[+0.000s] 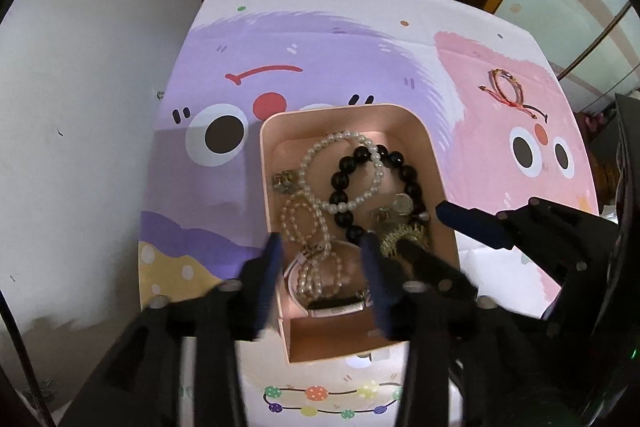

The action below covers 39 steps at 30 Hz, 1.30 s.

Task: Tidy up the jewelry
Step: 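Carry the pendant into the pink box and open the right tool while the left tool drops the strand in, then move the right tool over the red string bracelet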

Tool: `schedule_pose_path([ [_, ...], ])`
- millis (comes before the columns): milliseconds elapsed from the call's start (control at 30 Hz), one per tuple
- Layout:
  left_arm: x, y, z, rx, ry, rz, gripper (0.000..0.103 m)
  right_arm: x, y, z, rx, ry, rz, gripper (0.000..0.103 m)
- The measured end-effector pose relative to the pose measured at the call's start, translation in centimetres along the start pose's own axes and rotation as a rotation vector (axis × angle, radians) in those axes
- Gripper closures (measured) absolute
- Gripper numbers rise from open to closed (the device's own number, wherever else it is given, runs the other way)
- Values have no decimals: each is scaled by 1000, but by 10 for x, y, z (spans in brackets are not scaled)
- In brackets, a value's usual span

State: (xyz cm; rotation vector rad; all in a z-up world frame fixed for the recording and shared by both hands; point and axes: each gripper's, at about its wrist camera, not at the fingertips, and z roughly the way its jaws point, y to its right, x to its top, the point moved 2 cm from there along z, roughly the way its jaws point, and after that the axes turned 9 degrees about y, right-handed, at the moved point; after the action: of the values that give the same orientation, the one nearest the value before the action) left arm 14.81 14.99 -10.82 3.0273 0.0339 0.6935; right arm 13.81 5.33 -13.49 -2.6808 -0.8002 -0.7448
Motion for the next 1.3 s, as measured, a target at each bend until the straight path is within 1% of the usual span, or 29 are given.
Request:
schedule_pose_path([
  [33, -1, 1, -4, 6, 12, 2, 46, -3, -3, -4, 1, 6, -10, 67],
  [133, -10, 6, -16, 28, 50, 13, 45, -12, -9, -16, -13, 24, -34, 67],
  [200, -15, 9, -23, 28, 64, 6, 45, -18, -10, -23, -18, 32, -40, 67],
  [267, -19, 12, -29, 33, 78, -1, 42, -24, -10, -31, -21, 42, -37, 67],
  [333, -25, 17, -37, 50, 101, 5, 34, -31, -7, -40, -27, 52, -21, 67],
  [400, -31, 23, -42, 61, 115, 18, 34, -38, -2, -47, -28, 52, 3, 67],
  [533, -39, 37, -51, 59, 133, 29, 34, -55, 13, -61, -67, 46, 70, 67],
  [800, -43, 75, -61, 53, 173, 72, 34, -77, 50, -81, -123, 42, 203, 67],
  [933, -43, 94, -63, 51, 188, 101, 33, -82, 68, -95, -142, 61, 245, 67],
  [1133, -33, 115, -63, 44, 201, 123, 32, -80, 94, -106, -167, 93, 299, 67],
  [1300, -23, 128, -64, 49, 233, 132, 31, -75, 112, -111, -184, 111, 319, 67],
])
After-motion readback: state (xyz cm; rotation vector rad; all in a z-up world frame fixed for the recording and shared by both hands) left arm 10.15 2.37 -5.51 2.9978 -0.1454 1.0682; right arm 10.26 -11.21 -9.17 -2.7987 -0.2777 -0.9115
